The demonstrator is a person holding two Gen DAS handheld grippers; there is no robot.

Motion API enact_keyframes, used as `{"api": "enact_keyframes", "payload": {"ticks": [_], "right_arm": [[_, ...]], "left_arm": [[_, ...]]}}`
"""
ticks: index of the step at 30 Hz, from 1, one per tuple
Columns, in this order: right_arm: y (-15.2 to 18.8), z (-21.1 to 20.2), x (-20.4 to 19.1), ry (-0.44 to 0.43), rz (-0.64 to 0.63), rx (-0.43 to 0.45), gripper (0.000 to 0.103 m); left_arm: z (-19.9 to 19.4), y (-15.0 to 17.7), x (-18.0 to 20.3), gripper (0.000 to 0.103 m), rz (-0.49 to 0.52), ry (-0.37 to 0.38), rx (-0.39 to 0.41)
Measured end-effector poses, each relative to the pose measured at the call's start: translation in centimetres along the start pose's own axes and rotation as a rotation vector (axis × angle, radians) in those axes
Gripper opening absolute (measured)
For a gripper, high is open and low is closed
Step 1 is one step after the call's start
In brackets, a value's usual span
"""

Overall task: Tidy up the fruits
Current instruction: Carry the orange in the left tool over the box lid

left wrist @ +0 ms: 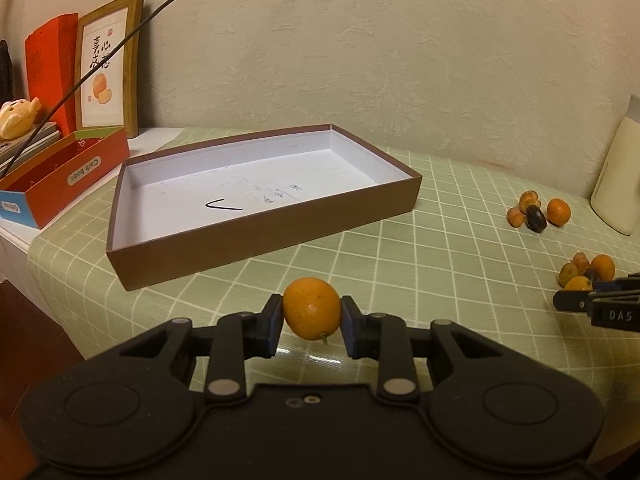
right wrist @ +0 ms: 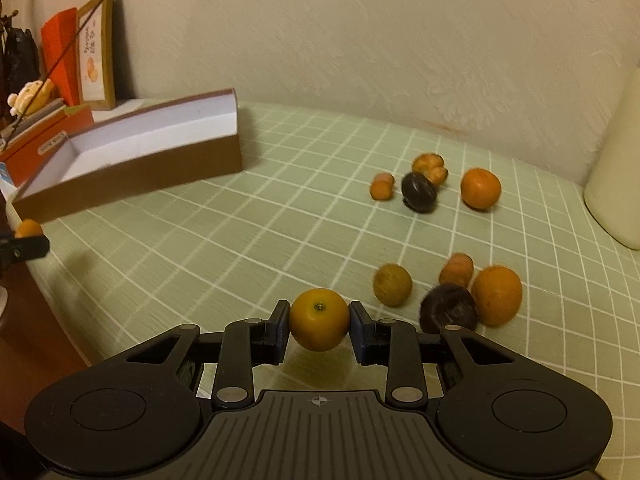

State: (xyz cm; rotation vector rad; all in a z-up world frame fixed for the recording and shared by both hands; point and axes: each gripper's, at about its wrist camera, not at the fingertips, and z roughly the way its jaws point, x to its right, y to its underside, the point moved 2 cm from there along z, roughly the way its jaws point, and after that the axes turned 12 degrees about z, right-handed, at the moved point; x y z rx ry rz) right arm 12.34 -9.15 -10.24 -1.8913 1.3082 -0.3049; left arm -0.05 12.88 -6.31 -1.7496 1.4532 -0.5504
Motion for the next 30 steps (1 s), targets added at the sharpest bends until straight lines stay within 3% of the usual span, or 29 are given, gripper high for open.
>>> {"api": "enact_keyframes", "payload": {"ticks": [15,30], "right_arm": [[-4.1,-1.1,-6.8,-0.146,-0.1,0.09,0.031],[-9.7,3.2,-12.3,-0.274,-0.145,0.159,0.031]], "left_arm": [[-1.5,-1.5,-3.4,0.021,-0.035,-0.069,0.064],[1.1,-4.9,-7.4,0.021,-0.103,-0.169,0.111]]}}
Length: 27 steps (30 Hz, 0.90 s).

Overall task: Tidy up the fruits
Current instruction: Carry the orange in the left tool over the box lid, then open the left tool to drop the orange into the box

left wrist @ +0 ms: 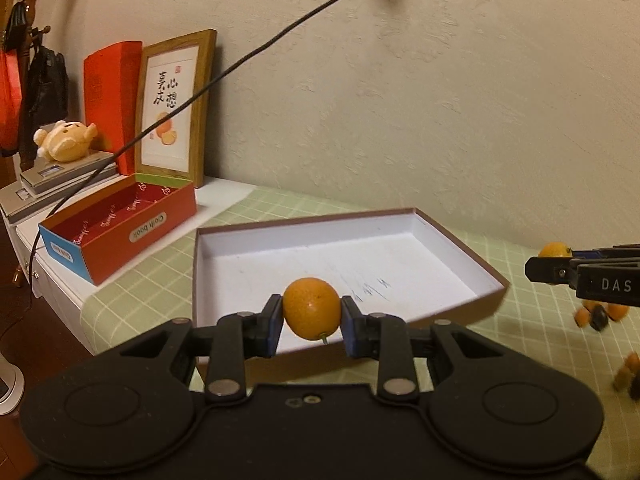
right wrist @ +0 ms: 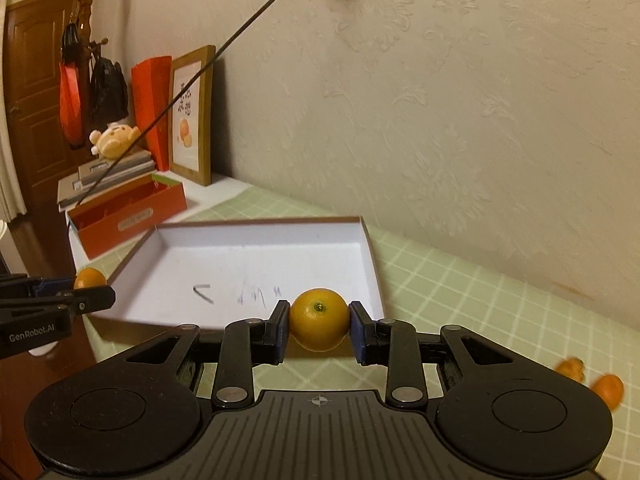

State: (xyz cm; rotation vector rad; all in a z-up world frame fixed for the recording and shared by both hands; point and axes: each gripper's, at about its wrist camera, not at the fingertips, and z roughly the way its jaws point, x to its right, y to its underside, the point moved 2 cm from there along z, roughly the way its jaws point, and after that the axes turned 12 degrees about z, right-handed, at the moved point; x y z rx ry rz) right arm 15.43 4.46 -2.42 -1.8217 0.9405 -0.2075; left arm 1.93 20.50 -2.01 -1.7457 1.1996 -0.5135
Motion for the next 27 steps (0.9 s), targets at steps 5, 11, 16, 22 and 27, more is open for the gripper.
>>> {"api": "enact_keyframes", "payload": {"ticks": [5,11,16,22,27], "right_arm": [[-1.0,2.0,-0.3,-0.027,0.002,0.008,0.031],[-1.5,4.6,-0.6,-0.043,0.004,0.002,0.031],[-1.9,6.2,-0.7,-0.054,0.015,-0.003,0.031],[-2.3,7.7,-0.7,-0.061,0.027,-0.007,0.031],[-2.3,8.9,-0.5,-0.055,0.026,-0.02,0.031]], "left_arm": [[1.5,-0.8,-0.8,0.021,-0.018,-0.023,0.008],[3.1,-1.1,-1.8,0.021,-0.036,-0.046,0.006],[4.1,-0.8,-2.2,0.021,-0.036,-0.063,-0.017],[5.0,-0.6,-3.0,0.021,-0.046,-0.078,-0.033],[5.8,-0.5,-3.4,0.021,-0.055,-0.091,-0.048]]}}
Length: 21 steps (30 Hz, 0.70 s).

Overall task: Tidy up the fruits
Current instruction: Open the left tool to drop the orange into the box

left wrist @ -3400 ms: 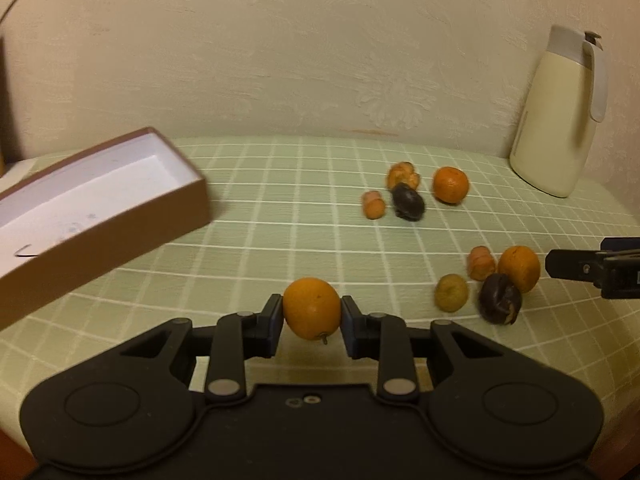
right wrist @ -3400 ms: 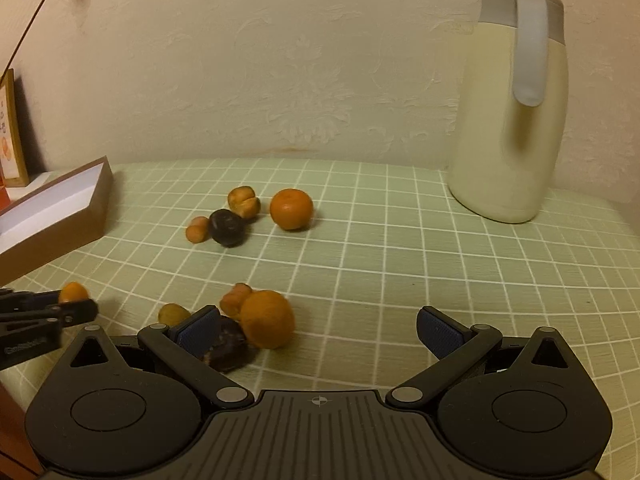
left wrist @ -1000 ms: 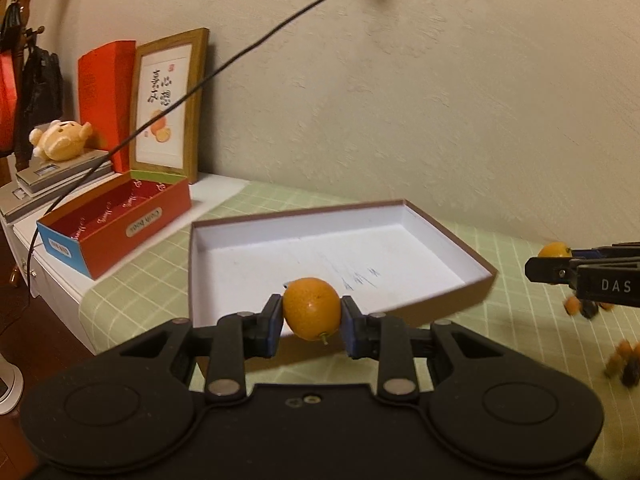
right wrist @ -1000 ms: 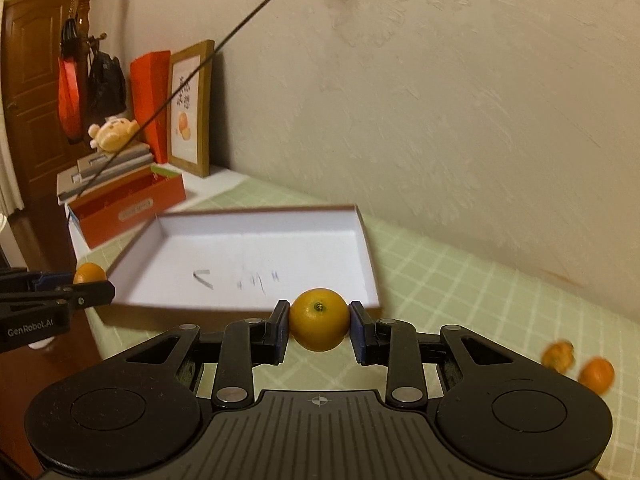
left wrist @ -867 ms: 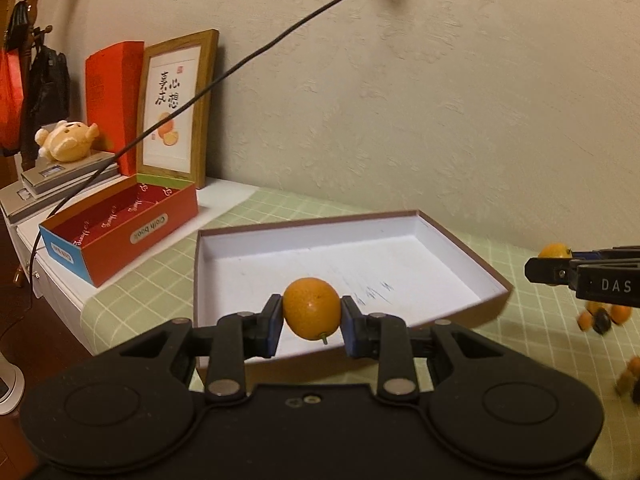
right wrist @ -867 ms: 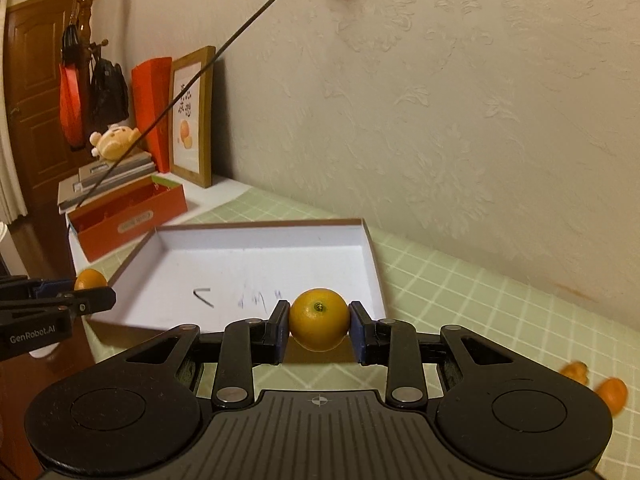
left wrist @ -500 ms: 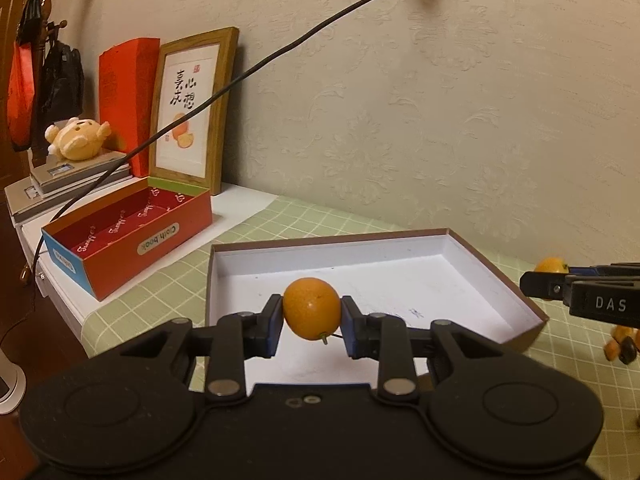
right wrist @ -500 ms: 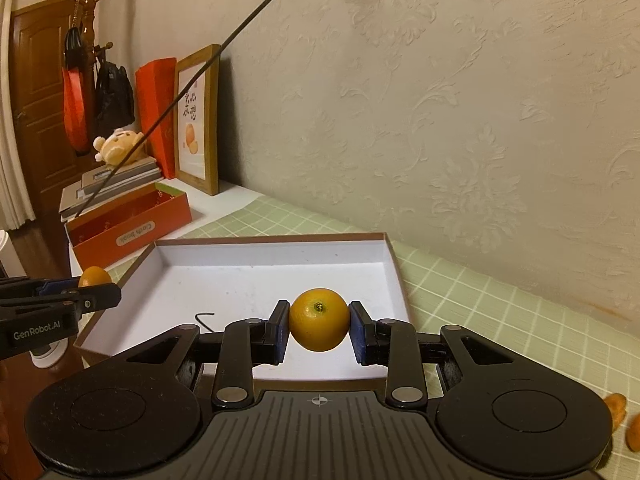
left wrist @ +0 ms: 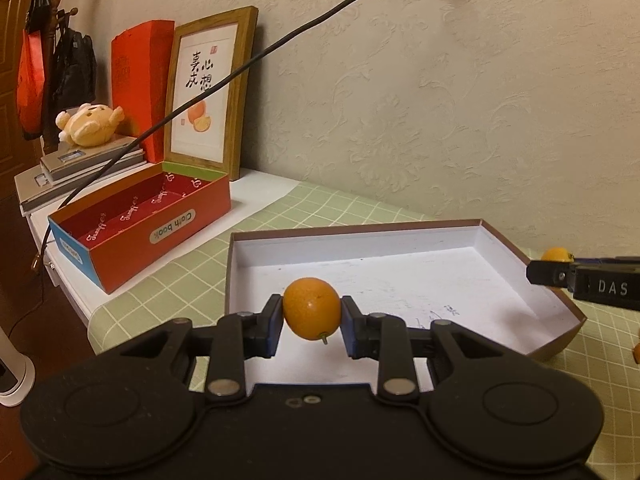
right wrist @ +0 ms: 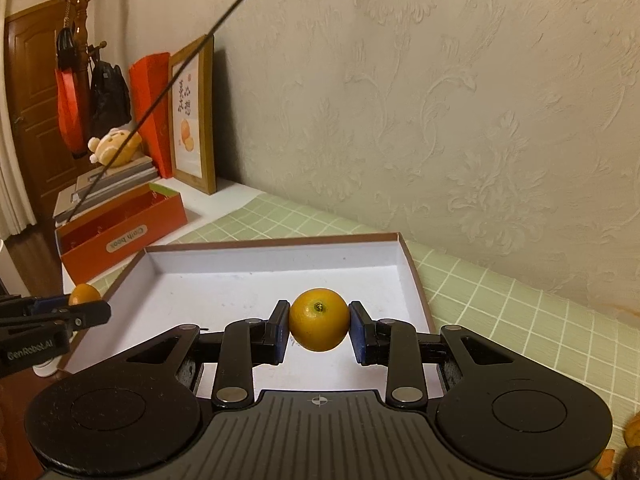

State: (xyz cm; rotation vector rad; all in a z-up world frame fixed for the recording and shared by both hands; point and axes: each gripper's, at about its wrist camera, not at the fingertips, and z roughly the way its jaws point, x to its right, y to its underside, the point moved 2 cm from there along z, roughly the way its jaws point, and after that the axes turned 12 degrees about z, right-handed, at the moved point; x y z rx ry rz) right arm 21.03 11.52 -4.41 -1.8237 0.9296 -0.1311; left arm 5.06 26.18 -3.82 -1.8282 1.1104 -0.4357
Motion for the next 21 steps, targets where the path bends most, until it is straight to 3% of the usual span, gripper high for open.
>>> {"api": "enact_keyframes", "payload": {"ticks": [5,7,8,9,11,21], "right_arm": [[0.4,1.2,0.6,0.012,-0.002,-0.027,0.032],[0.5,1.7,0.8,0.003,-0.001,-0.035,0.034],[0.7,2.1,0.9,0.01,-0.003,-0.04,0.077],[0.8,2.4,1.1,0.056,-0.001,-0.035,0.103],[1.0,2.1,1.5,0.023,0.013,0.022,0.103],[0.9,3.6,2.1,0.032,0.029,0.002,0.103]], "left_arm": [[0.8,0.2,-0.3,0.021,-0.011,-0.006,-0.017],[1.0,0.2,-0.4,0.033,-0.014,-0.021,-0.015],[1.1,0.3,-0.4,0.07,-0.016,-0.049,-0.013],[0.9,0.3,-0.4,0.098,-0.019,-0.087,-0.004],[0.4,0.2,-0.5,0.094,-0.012,-0.088,0.026],[0.5,0.2,-0.7,0.094,-0.01,-0.096,0.014]]}}
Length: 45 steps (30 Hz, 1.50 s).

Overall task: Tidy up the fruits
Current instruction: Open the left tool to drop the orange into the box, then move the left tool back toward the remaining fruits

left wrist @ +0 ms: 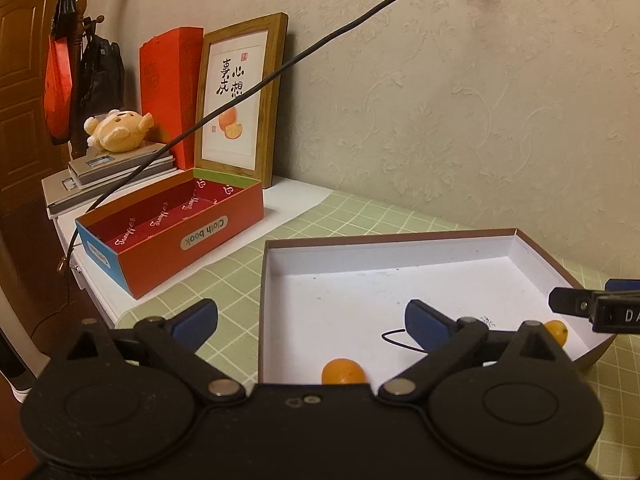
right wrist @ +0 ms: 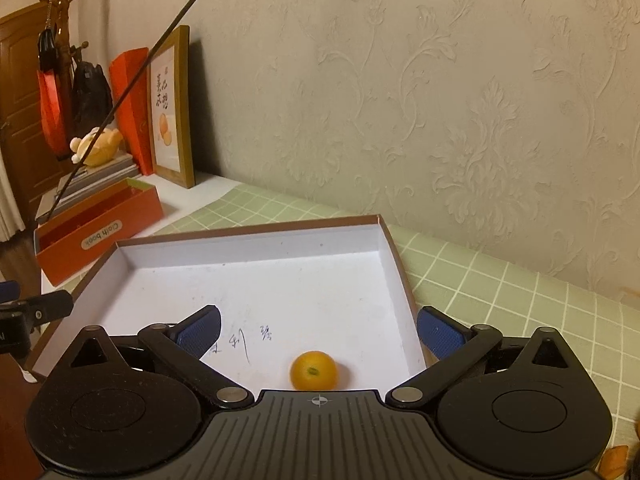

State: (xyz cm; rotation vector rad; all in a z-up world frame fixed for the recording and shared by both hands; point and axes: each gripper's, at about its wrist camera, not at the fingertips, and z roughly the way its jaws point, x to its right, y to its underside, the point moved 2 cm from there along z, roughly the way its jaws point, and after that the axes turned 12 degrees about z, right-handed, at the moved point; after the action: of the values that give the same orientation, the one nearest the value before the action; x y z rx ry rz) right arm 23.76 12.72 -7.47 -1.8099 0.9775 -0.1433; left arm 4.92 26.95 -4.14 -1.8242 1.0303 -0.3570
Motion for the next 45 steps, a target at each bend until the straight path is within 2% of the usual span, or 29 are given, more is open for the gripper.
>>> {"api": "enact_keyframes", "payload": {"ticks": [13,19,24,26,28,32,38,45], "right_arm": [[0.0,-1.7,-0.4,-0.023,-0.01,-0.006,0.103],[-0.5,-3.1,-0.3,0.016,-0.016,0.034,0.103],[-1.1,-5.5,-0.1,0.12,-0.045,0.123,0.103],[-1.2,-6.8,0.5,0.115,-0.029,0.156,0.103],[-1.4,-7.8,1.2,0.096,-0.013,0.139,0.103],[-1.7,-9.7,2.8,0.125,0.02,0.12,0.103],[-1.4,-14.2,5.8,0.194,0.055,0.176,0.103],[-0.7,-20.8,10.4,0.315,0.118,0.256,0.103]], "left_arm": [[0.1,0.1,0.0,0.094,0.005,-0.004,-0.002],[-1.1,-0.6,0.5,0.095,0.022,-0.01,0.025],[-2.2,-1.3,1.6,0.095,0.011,0.025,0.045],[-2.7,-1.7,2.1,0.095,0.006,0.061,0.052],[-3.2,-2.0,2.8,0.095,0.026,0.079,0.057],[-4.2,-2.4,4.9,0.095,0.095,0.111,0.078],[-6.1,-2.9,8.1,0.095,0.137,0.189,0.121],[-7.3,-2.6,11.8,0.095,0.164,0.275,0.131]]}}
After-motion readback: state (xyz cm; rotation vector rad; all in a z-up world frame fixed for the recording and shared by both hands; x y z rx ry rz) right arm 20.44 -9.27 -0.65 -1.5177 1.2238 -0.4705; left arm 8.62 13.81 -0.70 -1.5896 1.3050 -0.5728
